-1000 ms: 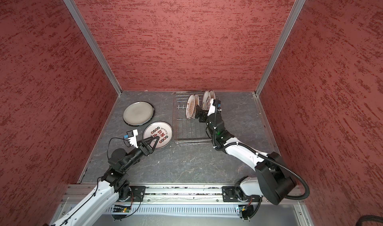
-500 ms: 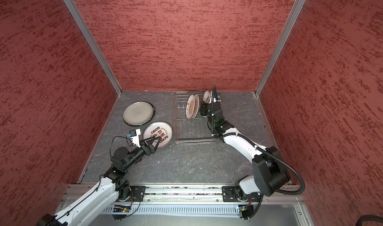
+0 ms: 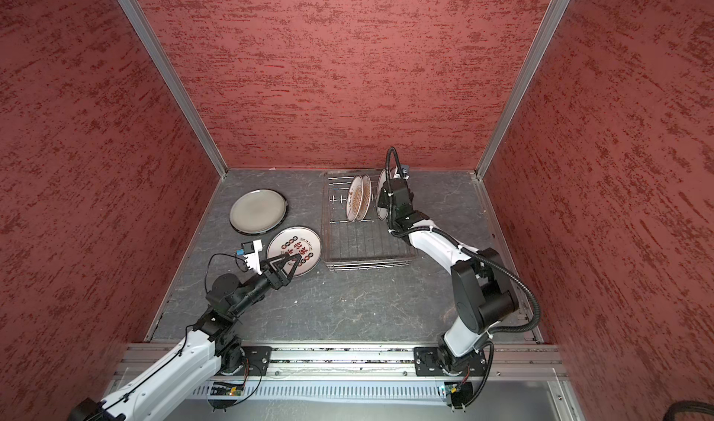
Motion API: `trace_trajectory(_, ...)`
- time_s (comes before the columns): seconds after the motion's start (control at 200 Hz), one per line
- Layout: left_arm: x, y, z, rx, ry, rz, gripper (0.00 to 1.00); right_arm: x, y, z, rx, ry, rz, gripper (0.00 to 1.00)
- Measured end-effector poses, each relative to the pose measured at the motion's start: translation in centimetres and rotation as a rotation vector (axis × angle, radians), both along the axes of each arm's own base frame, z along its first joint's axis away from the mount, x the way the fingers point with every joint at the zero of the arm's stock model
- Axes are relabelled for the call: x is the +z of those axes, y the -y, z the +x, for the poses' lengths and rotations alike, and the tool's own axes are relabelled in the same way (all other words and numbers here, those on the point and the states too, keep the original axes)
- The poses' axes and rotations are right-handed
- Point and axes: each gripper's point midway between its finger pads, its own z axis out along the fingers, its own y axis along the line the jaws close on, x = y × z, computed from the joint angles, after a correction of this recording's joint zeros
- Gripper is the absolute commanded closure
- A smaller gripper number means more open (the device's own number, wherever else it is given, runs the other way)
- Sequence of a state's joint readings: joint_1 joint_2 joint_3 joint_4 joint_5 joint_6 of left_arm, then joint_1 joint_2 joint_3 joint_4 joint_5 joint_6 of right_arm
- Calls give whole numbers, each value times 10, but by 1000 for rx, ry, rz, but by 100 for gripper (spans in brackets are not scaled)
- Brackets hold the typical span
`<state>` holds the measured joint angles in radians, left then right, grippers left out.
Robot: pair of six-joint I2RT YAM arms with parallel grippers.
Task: Unload the plates from the dish rack
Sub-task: 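Move the right gripper back to the rack toward the next printed plate, then close the right gripper on the rim of the next red-printed plate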
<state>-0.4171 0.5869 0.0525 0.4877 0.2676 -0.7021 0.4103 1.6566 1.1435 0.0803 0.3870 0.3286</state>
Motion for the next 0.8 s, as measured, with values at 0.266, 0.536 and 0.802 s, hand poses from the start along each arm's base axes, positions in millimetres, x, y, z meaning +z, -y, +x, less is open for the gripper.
trace_trajectory(0.266,1,-3,2,19,4,0,1,-12,-4,14,-3,-32,-25,65)
trace_trajectory(0.536,0,-4,3,30,2,2,1,-26,-5,32,-53,-76,-80,71)
trace_trajectory(0.802,-2,-3,4,30,-9,7,1,-30,-6,40,-136,-101,-177,72)
